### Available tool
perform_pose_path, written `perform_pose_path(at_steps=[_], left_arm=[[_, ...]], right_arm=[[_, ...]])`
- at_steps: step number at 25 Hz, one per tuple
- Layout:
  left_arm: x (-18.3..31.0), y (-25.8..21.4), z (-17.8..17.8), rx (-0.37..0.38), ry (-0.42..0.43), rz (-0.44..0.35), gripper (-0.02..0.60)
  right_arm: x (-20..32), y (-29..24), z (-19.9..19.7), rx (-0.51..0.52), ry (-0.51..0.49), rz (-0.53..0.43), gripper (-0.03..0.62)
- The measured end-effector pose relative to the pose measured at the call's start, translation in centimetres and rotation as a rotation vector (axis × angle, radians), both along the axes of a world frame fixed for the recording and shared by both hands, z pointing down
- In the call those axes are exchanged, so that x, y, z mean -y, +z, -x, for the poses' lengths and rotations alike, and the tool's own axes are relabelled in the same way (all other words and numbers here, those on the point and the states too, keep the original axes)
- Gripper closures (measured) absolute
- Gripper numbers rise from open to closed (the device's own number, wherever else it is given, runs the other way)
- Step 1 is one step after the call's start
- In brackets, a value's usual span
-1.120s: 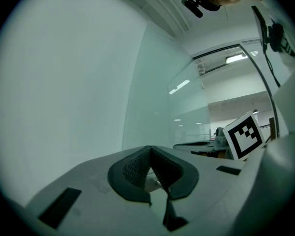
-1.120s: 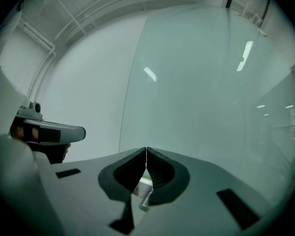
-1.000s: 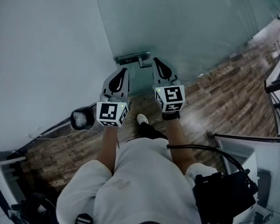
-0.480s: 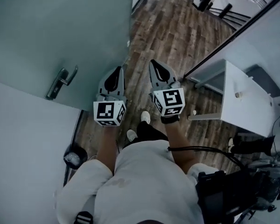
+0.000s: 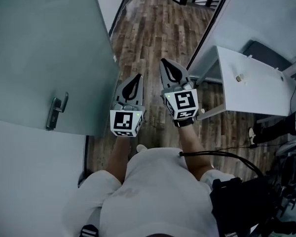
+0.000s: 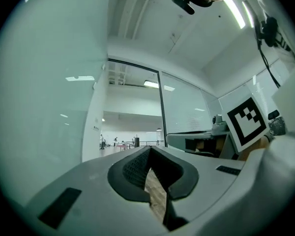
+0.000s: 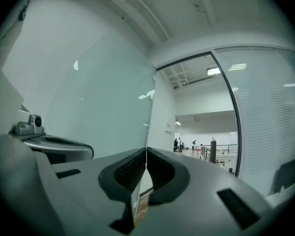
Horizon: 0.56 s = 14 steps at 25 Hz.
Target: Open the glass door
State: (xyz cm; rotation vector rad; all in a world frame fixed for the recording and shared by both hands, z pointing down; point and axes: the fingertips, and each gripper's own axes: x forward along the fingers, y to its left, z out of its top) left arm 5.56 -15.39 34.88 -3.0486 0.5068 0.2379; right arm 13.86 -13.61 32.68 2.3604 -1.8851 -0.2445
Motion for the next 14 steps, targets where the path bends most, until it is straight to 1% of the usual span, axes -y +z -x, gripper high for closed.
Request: perform_pose_path(at_steps=[3,8,14], left_arm=[[-1.0,-0.3,-0.3,0.012,-0.041,0.031,0.580],[-4.0,-1.0,-1.7,0.032,-0.075,0.008,0.578],[-5.6,0.3,0.1,0.064,-0.147,0.038,0.578]], right_arm=[[-1.8,-0.8,-0.7,0.022,0.005,-0.005,0.588],[-4.8,-1.2,-2.5,0.022,0.007,0.007,0.586],[-8.7,-1.1,-2.8,0.000,0.024,0.018,0.586]])
